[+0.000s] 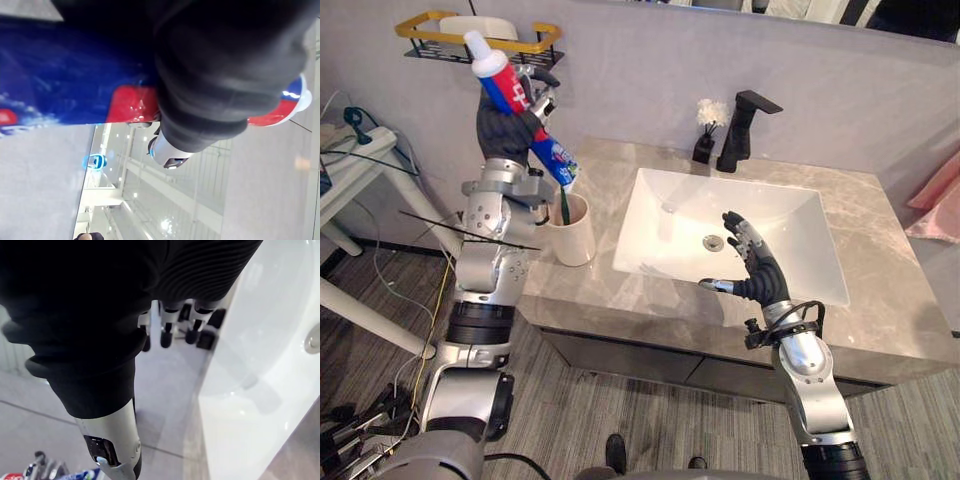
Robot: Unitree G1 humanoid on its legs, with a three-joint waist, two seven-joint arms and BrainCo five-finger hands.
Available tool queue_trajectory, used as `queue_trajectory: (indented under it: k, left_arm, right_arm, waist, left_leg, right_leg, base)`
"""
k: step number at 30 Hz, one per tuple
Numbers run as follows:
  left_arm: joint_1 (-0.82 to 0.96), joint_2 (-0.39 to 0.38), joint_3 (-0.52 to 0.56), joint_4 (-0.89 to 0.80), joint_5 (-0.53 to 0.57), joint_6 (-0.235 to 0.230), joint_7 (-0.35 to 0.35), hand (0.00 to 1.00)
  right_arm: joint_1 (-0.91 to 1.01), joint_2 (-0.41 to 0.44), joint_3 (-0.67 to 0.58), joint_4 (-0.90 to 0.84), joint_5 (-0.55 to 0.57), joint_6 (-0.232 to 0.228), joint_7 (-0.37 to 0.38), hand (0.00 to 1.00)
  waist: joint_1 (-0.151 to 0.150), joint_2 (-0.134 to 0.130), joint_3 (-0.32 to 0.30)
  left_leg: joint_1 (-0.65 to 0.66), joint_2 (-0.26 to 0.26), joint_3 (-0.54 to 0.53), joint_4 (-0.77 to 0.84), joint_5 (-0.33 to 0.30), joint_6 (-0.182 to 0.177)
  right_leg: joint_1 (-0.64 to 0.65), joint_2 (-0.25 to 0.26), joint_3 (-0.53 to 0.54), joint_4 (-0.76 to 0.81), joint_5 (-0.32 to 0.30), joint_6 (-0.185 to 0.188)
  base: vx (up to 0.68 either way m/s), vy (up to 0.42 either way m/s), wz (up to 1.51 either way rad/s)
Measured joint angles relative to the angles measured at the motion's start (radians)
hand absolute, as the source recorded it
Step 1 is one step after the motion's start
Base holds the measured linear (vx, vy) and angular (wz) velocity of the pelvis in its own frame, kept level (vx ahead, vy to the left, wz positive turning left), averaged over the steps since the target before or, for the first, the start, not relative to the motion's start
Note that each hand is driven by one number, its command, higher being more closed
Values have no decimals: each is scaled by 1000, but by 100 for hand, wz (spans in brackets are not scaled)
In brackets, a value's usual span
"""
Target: Organize washtable
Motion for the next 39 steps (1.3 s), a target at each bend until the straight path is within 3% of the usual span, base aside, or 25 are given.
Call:
queue_trajectory:
  k: [19,39]
  left_arm:
    - [9,-1,-15,41,-17,1,-6,100]
    - [139,-32,25,22,-19,4,-7,100]
  right_arm:
    - [23,-21,0,0,19,19,30,0]
    - [26,-21,0,-38,27,28,42,0]
  waist:
    - [6,1,1]
    - [19,1,33]
  left_leg:
    - [-9,0,-9,0,1,1]
    - [-6,-1,-10,0,1,1]
  right_leg:
    - [-15,-2,-1,17,0,0]
    - [-13,-3,-3,21,0,0]
  base:
    - [0,0,0]
    - [0,0,0]
